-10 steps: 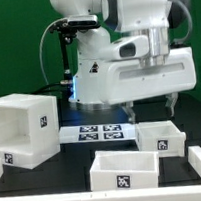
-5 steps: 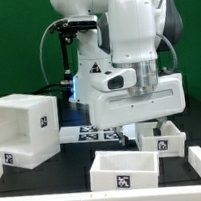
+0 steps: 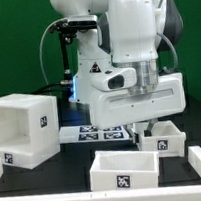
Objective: Assemble drawer
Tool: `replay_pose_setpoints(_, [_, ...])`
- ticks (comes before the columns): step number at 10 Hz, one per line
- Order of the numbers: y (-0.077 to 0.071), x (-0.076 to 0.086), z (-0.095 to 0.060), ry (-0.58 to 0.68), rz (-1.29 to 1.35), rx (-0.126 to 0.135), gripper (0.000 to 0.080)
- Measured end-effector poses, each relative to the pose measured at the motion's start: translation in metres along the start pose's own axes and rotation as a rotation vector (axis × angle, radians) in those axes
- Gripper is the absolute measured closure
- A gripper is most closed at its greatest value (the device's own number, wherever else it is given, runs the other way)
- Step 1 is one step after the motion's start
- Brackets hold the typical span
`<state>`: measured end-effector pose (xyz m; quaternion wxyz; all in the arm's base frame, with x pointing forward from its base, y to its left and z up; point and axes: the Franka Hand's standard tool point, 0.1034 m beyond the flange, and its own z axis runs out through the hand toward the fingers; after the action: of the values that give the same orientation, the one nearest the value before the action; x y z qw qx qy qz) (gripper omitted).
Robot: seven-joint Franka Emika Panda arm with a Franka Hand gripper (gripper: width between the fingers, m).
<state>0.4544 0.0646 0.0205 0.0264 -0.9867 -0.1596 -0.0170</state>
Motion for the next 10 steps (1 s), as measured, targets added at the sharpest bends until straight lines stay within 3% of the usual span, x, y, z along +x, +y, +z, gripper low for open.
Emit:
replay_pose_setpoints(2, [-0.002, -0.001, 0.000, 0.003, -0.003, 0.000, 0.0763])
replay_pose_setpoints(7, [-0.045, -0.026, -0.001, 0.004, -0.044, 0.009, 0.0763])
replay_pose_setpoints(10, [-0.052, -0.024, 0.002, 0.028, -0.062, 0.007, 0.0762])
